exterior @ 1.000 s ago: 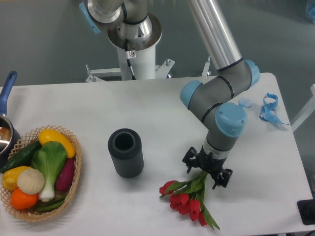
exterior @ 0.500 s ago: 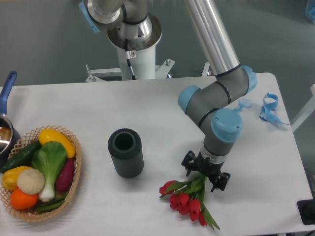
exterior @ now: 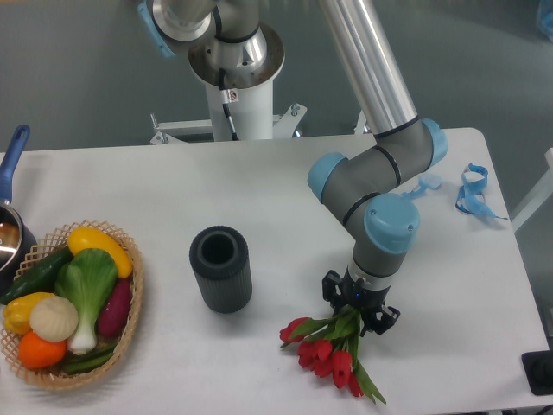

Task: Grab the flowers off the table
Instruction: 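Close the gripper on the tulip stems, then lift the gripped tulip bouquet up off the table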

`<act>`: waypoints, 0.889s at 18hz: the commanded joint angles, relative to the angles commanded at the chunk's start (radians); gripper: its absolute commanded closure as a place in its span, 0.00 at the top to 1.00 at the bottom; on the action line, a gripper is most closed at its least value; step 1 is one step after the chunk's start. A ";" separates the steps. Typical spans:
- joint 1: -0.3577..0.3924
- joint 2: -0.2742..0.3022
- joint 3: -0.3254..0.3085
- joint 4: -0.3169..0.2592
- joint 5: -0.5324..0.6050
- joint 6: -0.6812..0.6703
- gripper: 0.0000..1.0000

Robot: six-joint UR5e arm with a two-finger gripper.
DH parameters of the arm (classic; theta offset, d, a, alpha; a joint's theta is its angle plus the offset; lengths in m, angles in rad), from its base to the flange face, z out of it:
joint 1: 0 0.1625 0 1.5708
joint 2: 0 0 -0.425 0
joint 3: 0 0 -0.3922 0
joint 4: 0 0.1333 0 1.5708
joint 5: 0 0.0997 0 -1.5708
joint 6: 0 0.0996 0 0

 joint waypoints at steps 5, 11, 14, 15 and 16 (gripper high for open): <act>-0.002 0.002 -0.002 0.000 0.002 -0.017 0.31; 0.000 0.032 -0.003 -0.002 -0.002 -0.017 0.26; 0.006 0.093 -0.002 -0.002 -0.009 -0.018 0.26; 0.009 0.122 -0.002 -0.003 -0.014 -0.020 0.26; 0.011 0.155 -0.002 -0.003 -0.024 -0.037 0.27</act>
